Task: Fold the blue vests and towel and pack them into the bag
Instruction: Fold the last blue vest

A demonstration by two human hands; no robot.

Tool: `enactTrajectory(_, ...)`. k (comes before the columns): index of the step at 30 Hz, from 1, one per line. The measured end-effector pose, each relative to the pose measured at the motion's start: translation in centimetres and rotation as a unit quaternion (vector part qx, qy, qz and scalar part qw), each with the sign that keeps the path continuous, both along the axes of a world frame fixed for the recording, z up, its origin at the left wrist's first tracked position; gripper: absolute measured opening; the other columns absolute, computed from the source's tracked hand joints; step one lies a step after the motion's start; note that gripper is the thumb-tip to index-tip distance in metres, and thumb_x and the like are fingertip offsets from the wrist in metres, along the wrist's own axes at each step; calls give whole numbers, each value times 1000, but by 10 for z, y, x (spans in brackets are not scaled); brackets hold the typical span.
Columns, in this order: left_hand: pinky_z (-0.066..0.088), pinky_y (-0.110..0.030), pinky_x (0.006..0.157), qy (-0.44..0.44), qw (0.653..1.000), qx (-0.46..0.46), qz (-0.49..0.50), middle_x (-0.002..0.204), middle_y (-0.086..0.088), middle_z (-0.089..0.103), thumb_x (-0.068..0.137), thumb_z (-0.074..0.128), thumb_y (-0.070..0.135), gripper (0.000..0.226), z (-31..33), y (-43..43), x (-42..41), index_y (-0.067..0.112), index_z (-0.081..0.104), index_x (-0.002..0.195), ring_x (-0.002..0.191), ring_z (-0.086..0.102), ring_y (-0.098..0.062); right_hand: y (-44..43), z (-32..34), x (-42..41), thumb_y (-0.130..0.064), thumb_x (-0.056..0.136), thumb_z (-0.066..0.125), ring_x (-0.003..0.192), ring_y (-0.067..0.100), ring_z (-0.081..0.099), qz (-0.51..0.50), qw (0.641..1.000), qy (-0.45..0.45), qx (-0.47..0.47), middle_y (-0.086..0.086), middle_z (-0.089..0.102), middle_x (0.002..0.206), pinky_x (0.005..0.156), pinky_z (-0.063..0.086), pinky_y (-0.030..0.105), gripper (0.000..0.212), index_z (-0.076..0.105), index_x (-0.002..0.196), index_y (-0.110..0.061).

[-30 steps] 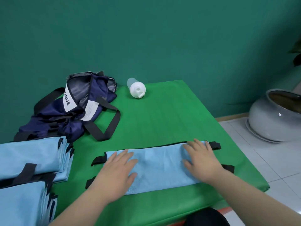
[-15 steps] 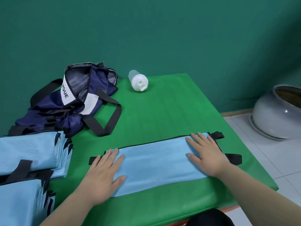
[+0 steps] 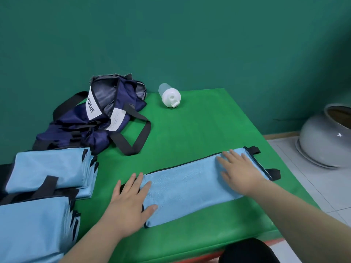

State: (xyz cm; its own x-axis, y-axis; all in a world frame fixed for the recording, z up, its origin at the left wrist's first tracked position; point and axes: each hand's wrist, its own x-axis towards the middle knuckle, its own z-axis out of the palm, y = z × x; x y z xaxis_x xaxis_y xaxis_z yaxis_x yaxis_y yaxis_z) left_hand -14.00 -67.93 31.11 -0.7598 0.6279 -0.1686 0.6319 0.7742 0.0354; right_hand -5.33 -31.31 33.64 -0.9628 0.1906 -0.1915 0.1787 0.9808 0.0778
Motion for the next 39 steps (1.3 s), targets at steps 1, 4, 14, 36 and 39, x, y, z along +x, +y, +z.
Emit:
enactTrajectory(1,-13,-48,121,-15,1000,6,8,165,5,-17,82,1,78,89,3,-3,2,33,3,159,151,-20,-17,-17,3,3,-45,89,10,151,32,19,8,1000,17,-24,6,26,163,122,14,53,73,29,155,-22)
enactTrajectory(4,-7,-48,121,-18,1000,23,9,167,4,-8,75,-8,68,93,12,-15,15,32,13,158,153,-13,-18,-75,-1,15,-32,83,48,129,39,52,113,984,109,-88,12,60,135,108,42,52,55,59,134,-14)
enactTrajectory(14,-5,-35,117,-38,997,68,25,167,-1,-3,102,39,34,61,30,-68,73,29,13,158,153,-6,-20,-206,-18,20,-38,82,56,103,27,55,226,962,88,-128,-1,59,107,90,48,42,38,64,116,-22)
enactTrajectory(36,14,-40,124,-66,991,104,50,163,7,20,101,41,42,52,28,-105,94,30,34,151,152,9,-16,-265,7,5,-29,49,81,39,22,22,176,982,74,13,-3,38,52,48,28,27,27,59,63,-22)
enactTrajectory(39,15,-40,124,-58,992,102,46,164,6,19,100,43,42,55,28,-109,95,30,29,153,152,10,-15,-256,16,17,-28,80,61,51,23,34,127,985,91,-77,1,54,72,62,34,33,12,62,88,-19)
